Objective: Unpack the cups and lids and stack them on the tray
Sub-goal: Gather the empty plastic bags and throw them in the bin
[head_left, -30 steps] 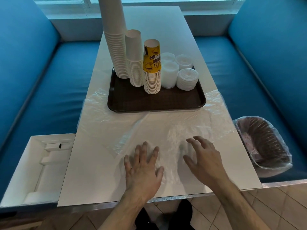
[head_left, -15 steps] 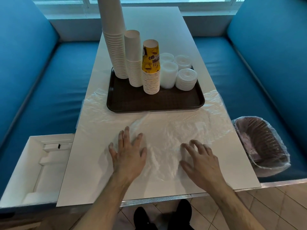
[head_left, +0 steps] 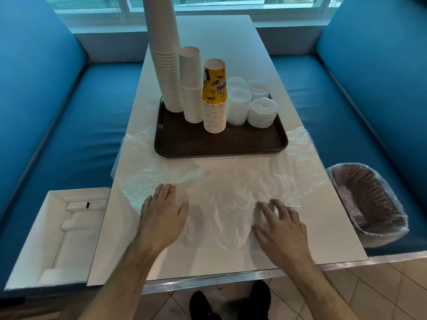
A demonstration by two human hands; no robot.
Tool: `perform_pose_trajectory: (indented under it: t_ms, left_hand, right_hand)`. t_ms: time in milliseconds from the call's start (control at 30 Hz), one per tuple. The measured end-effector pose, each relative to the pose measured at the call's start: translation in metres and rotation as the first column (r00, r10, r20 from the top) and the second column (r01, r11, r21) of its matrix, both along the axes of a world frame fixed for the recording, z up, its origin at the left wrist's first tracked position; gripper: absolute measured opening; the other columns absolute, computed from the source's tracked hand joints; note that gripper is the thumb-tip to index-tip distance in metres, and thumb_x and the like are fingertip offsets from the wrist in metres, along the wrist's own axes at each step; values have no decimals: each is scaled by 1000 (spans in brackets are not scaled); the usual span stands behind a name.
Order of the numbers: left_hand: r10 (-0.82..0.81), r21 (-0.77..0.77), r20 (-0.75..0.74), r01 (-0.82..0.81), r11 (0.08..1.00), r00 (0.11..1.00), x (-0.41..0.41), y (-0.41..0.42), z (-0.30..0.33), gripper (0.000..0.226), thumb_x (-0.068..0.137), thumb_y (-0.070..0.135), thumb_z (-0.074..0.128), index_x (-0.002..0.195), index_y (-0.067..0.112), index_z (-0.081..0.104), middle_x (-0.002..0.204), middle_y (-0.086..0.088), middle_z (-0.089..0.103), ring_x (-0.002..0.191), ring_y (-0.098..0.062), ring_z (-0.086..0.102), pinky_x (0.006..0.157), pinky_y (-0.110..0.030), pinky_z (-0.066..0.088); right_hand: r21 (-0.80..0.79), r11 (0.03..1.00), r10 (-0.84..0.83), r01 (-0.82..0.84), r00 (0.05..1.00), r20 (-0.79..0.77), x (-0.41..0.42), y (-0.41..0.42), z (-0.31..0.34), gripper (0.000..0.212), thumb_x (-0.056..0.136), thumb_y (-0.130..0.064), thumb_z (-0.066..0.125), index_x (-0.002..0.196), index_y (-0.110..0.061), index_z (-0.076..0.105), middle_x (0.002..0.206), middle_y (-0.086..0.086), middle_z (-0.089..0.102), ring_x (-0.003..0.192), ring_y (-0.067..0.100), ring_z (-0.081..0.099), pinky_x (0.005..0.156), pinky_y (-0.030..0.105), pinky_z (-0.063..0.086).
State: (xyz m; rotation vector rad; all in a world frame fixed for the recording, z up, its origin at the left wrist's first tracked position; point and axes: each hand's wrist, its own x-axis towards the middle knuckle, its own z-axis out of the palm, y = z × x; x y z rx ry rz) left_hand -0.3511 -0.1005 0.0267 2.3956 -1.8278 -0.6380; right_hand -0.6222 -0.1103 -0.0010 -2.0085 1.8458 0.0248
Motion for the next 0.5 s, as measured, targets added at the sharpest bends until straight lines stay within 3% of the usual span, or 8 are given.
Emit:
perform_pose_trajectory:
  t_ms: [200,367,433,500]
  left_hand:
    - [-39,19,-35,40,999,999,-3,41,21,60,107,45,31,159,17,21,167,3,18,154,-11,4,124,-31,2]
    - [42,-71,-308,-67,995,950,-13,69,40,53,104,44,44,151,19,38,154,13,34,136,-5,39,106,-13,23]
    - [71,-83,-420,-116,990,905,-16,73,42,53,102,43,49,150,21,41,148,18,37,130,0,44,105,-13,29]
    - [37,-116,-473,-104,988,880,-25,74,43,56,101,41,52,151,22,39,146,21,35,130,3,44,104,-11,29]
  right_hand:
    - [-12,1000,-8,8,1000,5,22,6,1,59,98,-52,46,152,-44,24,163,-9,15,146,23,15,113,44,26]
    - [-25,1000,5,-5,1000,-8,43,12,-2,59,98,-55,44,152,-45,24,163,-9,16,146,22,15,112,44,24]
    - [-40,999,23,-24,999,-27,50,13,-2,58,98,-56,44,152,-44,26,162,-10,16,146,21,15,112,44,23]
    - [-93,996,0,5,999,48,55,15,0,53,97,-59,45,147,-41,38,158,-9,26,143,19,22,110,43,27]
